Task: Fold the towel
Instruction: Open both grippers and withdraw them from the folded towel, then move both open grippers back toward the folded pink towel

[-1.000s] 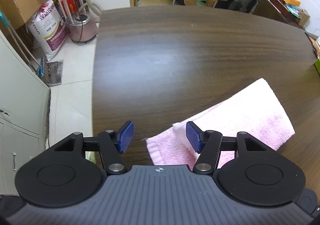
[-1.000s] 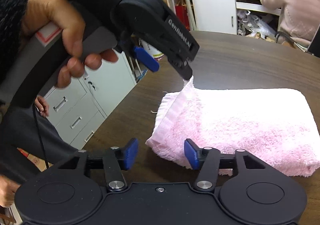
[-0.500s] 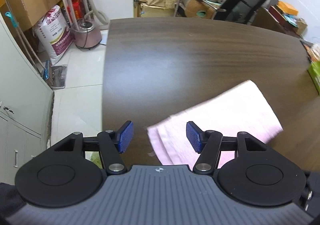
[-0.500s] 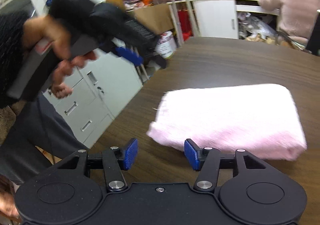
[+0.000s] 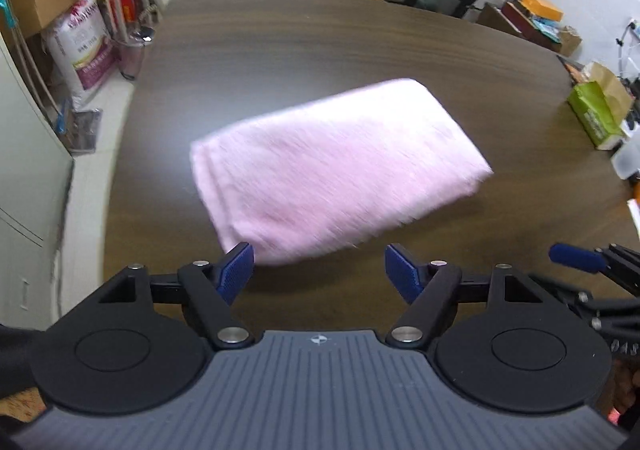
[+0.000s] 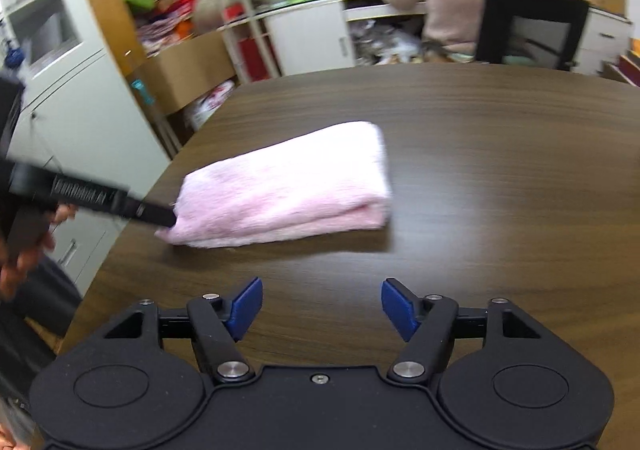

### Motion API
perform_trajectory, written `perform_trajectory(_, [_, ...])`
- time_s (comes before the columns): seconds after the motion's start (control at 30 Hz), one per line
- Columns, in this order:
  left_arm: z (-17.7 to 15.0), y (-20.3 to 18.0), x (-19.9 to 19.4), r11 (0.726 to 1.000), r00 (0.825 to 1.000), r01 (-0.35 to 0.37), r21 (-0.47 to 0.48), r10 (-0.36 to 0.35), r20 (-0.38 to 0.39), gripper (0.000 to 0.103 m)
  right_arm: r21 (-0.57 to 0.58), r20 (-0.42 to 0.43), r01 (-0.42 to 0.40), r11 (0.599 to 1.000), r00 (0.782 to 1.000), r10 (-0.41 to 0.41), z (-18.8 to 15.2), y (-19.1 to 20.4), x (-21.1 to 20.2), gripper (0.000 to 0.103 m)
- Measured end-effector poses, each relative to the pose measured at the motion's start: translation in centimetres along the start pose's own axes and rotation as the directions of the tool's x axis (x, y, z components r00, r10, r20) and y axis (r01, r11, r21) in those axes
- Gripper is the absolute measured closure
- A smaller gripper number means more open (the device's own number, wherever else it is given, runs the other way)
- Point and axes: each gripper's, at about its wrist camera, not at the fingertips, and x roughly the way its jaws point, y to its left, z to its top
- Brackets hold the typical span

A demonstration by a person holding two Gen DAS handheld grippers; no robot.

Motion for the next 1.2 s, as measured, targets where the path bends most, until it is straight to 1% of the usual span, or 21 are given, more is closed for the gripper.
perform_trajectory(0.07, [-0.6, -0.9, 0.1, 1.0, 1.0, -0.006, 0.009, 0.006, 0.001, 0.03, 0.016, 0.008, 0.019, 1.0, 1.0, -0.019, -0.3, -0.7, -0.6, 0.03])
perform_trajectory(0.13, [-1.1, -1.7, 0.3, 1.0, 1.0, 0.0, 0.016, 0.0, -0.003, 0.03, 0.024, 0.018, 0.03, 0.999, 0.999, -0.03, -0.6, -1.2, -1.0, 0.026])
perform_trajectory(0.3, [-2.5, -3.6, 0.5, 1.0, 1.0, 0.017, 0.022, -0.017, -0.01, 0.03, 0.05, 0.03, 0.049, 0.998, 0.998, -0.05, -1.0, -2.7, -1.9, 0.026])
perform_trajectory(0.43, [-3.2, -4.2, 0.7, 1.0, 1.0, 0.01, 0.016, -0.01, -0.016, 0.03, 0.054, 0.03, 0.053, 0.997, 0.998, -0.055, -1.1, -3.3, -2.4, 0.025])
perform_trajectory(0.5, [-3.8, -4.3, 0.7, 1.0, 1.0, 0.005, 0.002, -0.005, -0.018, 0.03, 0.05, 0.027, 0.054, 0.997, 0.998, -0.056, -1.1, -3.6, -2.6, 0.023])
perform_trajectory(0.53, [-4.0, -4.4, 0.7, 1.0, 1.0, 0.002, -0.005, -0.002, -0.015, 0.03, 0.049, 0.026, 0.054, 0.997, 0.998, -0.056, -1.1, -3.6, -2.7, 0.019])
perform_trajectory(0.57, [-4.3, -4.4, 0.7, 1.0, 1.0, -0.002, -0.019, 0.002, -0.014, 0.03, 0.046, 0.027, 0.054, 0.997, 0.998, -0.056, -1.1, -3.8, -2.8, 0.017])
perform_trajectory(0.8, [-5.7, -4.2, 0.4, 0.996, 0.999, -0.033, -0.083, 0.031, -0.019, 0.03, 0.028, 0.017, 0.042, 0.999, 0.999, -0.042, -1.0, -4.3, -3.0, 0.016])
perform_trajectory(1.2, [-6.6, -4.0, -0.3, 0.985, 0.997, -0.078, -0.155, 0.079, 0.001, 0.03, -0.007, 0.011, 0.002, 1.0, 1.0, -0.002, -0.7, -5.0, -3.4, 0.016])
